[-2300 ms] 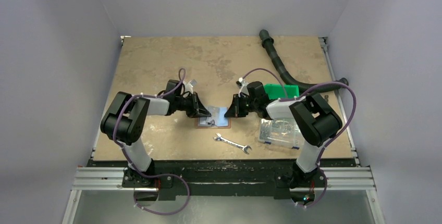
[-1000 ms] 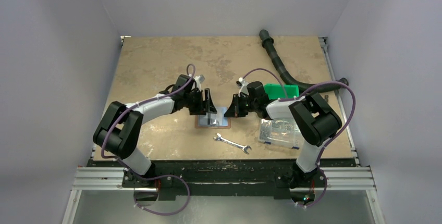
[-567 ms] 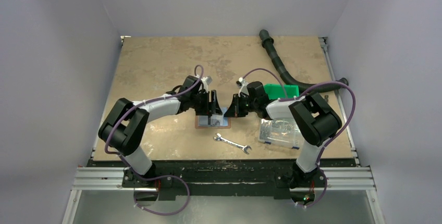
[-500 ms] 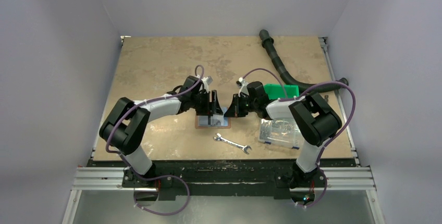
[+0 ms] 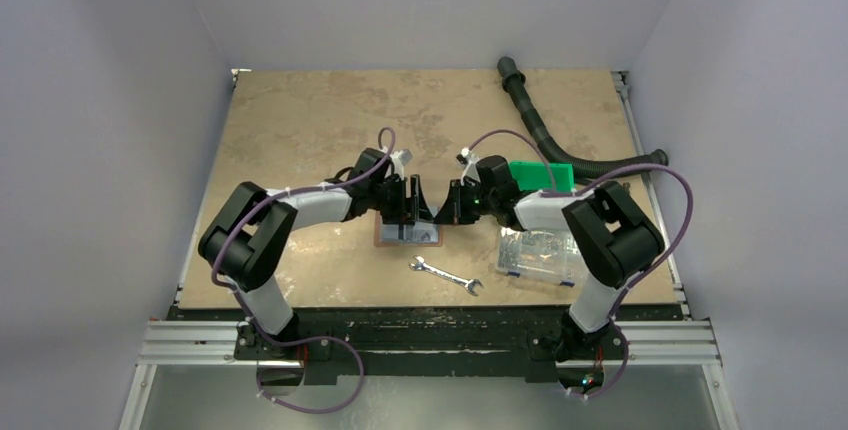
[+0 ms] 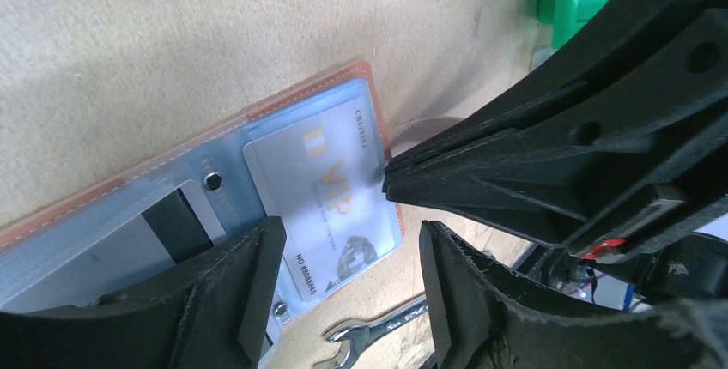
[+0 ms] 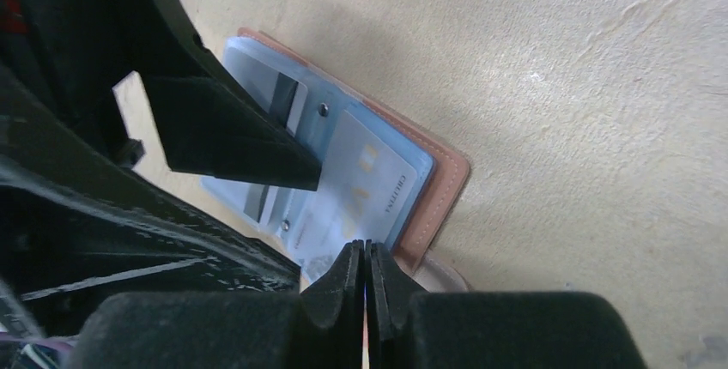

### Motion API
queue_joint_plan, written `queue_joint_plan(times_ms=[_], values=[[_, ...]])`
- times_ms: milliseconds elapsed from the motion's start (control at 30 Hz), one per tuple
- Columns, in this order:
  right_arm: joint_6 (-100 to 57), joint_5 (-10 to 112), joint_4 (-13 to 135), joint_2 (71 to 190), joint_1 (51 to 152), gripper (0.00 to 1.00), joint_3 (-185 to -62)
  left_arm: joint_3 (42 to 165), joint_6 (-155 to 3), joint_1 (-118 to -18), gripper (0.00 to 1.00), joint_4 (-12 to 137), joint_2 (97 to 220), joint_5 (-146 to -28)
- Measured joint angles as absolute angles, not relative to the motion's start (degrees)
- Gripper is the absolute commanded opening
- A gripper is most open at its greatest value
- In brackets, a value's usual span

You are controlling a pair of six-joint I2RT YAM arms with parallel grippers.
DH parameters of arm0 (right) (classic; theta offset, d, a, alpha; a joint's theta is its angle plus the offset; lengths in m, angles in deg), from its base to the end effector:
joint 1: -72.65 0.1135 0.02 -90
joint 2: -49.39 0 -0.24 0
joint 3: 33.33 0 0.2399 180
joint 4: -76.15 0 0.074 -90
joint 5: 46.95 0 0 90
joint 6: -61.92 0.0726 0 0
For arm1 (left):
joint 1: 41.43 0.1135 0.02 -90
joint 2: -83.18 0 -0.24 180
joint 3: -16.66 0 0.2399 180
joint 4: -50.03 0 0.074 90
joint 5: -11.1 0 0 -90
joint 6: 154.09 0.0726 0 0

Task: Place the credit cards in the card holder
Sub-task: Insert the credit card into the card holder.

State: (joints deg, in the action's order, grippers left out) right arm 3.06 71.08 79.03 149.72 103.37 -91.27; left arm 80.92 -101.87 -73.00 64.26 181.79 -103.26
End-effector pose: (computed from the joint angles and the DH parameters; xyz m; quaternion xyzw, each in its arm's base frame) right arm 0.2807 0.2065 0.1000 -0.1001 0.8779 0.4006 0.2424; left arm 0.2797 -0.2070 0.1103 0.0250 0.9170 -0.3590 0.1720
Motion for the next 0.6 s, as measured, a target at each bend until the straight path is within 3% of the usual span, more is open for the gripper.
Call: queue_joint_plan(times_ms=[467, 600], values=[[4.4, 69.2, 75.0, 144.1, 103.3, 0.35, -90.4, 79.1, -103.2, -73.1, 0.67, 67.6, 176.2, -104.0], [5.5, 69.7, 75.4, 144.1, 103.3, 0.39, -88.7, 78.8, -102.8, -73.1, 0.59, 68.1, 175.9, -103.6]])
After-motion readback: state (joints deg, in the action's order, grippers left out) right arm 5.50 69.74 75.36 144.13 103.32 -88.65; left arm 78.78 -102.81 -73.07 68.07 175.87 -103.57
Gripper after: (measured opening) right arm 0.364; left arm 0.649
